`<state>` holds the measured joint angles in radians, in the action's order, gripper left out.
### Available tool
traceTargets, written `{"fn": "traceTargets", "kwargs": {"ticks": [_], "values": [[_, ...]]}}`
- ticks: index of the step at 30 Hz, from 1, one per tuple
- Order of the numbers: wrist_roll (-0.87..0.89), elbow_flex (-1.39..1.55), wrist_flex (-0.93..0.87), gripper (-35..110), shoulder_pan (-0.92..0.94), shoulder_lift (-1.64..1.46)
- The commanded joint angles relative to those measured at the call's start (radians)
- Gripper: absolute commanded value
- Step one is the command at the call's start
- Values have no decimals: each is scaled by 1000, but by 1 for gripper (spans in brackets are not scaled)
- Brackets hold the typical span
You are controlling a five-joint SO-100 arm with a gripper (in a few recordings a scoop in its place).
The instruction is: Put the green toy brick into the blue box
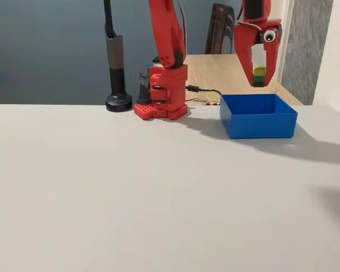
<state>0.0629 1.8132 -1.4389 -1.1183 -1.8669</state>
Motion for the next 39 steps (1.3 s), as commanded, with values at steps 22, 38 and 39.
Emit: {"fn": "traceTargets", "kwargs": {"ticks": [22,38,39], "values": [[-75,12,-20,19,-31,-74],[-43,-58,-18,0,163,-72],[-44,-66,-18,0,189,-72]]}}
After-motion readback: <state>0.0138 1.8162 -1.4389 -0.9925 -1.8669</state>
